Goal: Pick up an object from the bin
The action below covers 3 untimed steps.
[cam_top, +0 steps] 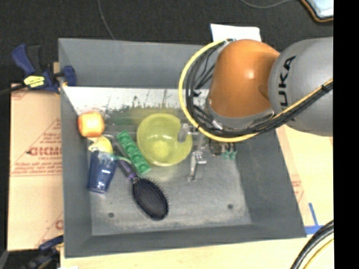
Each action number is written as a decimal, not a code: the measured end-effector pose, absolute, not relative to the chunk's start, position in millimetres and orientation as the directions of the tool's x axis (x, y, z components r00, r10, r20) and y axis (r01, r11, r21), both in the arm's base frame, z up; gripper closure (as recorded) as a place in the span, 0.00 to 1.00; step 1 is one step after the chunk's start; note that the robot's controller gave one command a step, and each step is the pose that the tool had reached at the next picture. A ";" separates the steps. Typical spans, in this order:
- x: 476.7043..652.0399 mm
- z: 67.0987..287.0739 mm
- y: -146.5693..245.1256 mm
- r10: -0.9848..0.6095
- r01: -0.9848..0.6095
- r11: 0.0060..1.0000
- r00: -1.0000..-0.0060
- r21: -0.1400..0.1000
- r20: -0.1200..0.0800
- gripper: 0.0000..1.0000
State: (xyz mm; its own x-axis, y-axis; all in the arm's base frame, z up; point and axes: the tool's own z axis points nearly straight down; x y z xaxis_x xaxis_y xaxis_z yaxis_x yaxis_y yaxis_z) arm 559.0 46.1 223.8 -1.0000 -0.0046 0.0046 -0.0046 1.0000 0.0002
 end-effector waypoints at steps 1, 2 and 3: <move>560.5 228.4 46.1 -0.003 -0.003 1.000 -1.000 0.001 -0.004 0.00; 634.7 158.0 65.6 -0.152 -0.152 0.988 -0.988 0.000 -0.004 0.00; 624.5 160.8 60.3 -0.249 -0.249 0.969 -0.969 -0.002 -0.010 0.00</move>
Offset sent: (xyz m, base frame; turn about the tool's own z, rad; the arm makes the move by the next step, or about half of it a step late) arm 0.0747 0.0207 -0.0638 -0.1489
